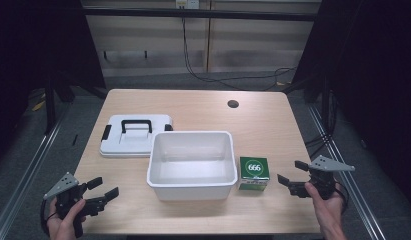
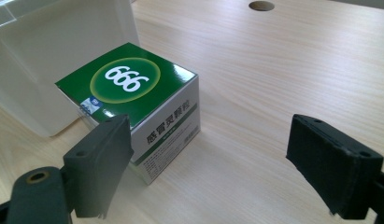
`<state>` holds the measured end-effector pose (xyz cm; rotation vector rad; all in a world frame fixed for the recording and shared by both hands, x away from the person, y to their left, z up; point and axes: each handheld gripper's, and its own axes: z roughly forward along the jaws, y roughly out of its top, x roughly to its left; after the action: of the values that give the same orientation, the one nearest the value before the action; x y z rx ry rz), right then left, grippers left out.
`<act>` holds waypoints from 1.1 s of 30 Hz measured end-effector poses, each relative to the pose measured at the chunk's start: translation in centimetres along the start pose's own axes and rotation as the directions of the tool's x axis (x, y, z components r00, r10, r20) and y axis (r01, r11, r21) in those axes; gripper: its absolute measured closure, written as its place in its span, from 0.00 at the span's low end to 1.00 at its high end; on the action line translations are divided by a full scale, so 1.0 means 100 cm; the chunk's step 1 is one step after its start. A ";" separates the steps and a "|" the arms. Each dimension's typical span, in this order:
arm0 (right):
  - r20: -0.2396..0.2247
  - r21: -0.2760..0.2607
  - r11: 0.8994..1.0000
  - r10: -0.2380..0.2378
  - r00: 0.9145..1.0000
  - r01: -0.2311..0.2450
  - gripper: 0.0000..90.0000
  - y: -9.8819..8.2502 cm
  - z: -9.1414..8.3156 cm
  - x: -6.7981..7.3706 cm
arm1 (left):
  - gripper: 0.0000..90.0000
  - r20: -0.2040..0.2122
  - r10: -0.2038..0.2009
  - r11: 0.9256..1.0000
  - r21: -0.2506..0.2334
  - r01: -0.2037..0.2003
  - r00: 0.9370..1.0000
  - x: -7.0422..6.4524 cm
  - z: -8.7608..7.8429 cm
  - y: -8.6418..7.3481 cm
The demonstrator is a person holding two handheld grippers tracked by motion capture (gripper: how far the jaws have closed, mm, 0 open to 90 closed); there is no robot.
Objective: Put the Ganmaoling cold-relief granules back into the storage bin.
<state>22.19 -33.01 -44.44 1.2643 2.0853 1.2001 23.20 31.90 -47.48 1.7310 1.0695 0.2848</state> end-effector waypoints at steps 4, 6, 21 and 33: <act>-0.033 -0.012 1.000 0.016 0.999 -0.017 0.15 0.000 -0.001 -0.002 | 0.18 -0.002 0.002 1.000 0.002 -0.002 1.000 0.000 0.000 0.000; -0.050 -0.020 1.000 0.012 0.999 -0.013 0.15 0.000 -0.002 -0.004 | 0.18 -0.002 0.003 1.000 0.000 -0.003 1.000 0.000 0.000 0.000; -0.087 -0.013 0.995 -0.100 0.991 0.099 0.15 0.031 -0.009 0.011 | 0.18 0.000 0.014 1.000 0.000 -0.014 1.000 0.000 -0.001 0.000; -0.149 0.045 0.980 -0.186 0.971 0.195 0.15 0.061 -0.005 0.018 | 0.18 0.006 0.010 1.000 0.001 -0.010 1.000 -0.002 0.000 0.000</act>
<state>24.02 -30.34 -38.93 1.0004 2.3021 1.1817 23.08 31.81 -47.43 1.7370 1.0577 0.2856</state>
